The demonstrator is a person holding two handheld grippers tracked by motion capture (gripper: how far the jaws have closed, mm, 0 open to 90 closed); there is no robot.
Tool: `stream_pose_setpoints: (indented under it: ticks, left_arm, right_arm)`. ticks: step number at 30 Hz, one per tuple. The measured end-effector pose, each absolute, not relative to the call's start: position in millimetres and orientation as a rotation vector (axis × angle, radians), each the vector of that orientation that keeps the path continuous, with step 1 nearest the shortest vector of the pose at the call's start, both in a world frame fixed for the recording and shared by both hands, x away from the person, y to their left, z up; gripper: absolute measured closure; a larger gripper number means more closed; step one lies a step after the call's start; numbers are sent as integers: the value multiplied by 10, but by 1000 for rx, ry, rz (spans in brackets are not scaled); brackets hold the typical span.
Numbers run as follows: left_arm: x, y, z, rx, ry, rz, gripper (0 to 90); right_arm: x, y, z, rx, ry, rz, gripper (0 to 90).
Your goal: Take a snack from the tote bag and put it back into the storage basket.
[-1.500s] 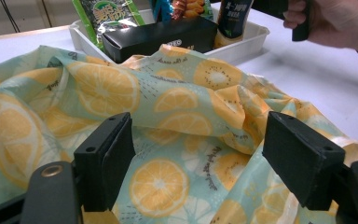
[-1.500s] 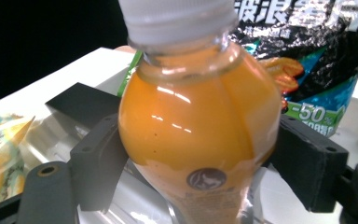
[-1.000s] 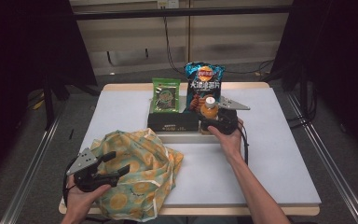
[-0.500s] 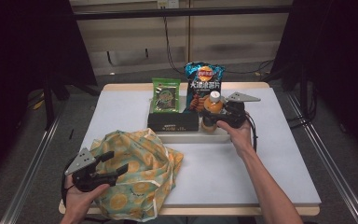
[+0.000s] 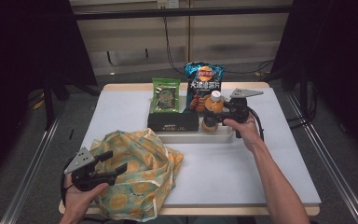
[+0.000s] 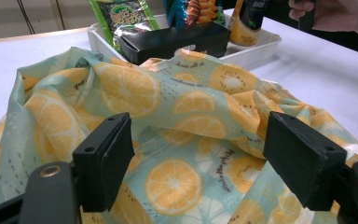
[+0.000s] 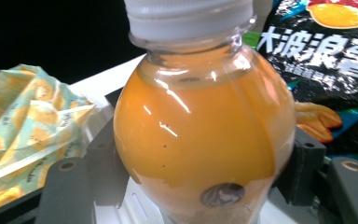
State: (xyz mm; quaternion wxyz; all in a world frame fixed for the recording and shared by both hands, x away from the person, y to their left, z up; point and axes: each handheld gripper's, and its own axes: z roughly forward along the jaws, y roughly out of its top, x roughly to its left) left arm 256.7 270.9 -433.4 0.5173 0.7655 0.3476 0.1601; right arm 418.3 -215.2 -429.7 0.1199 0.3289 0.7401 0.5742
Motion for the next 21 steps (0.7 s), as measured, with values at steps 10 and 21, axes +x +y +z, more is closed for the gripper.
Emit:
stream_pose_setpoints:
  ticks: [10,21]
  left_arm:
    - [2540,2756,-4344,1828,861,386,227]
    - [2594,2716,-4359,1835,856,375,224]
  right_arm:
    - [4326,-2189,-4354,910,2286,1611,311]
    - [4406,-2177,-4450,862,2320,1623,308]
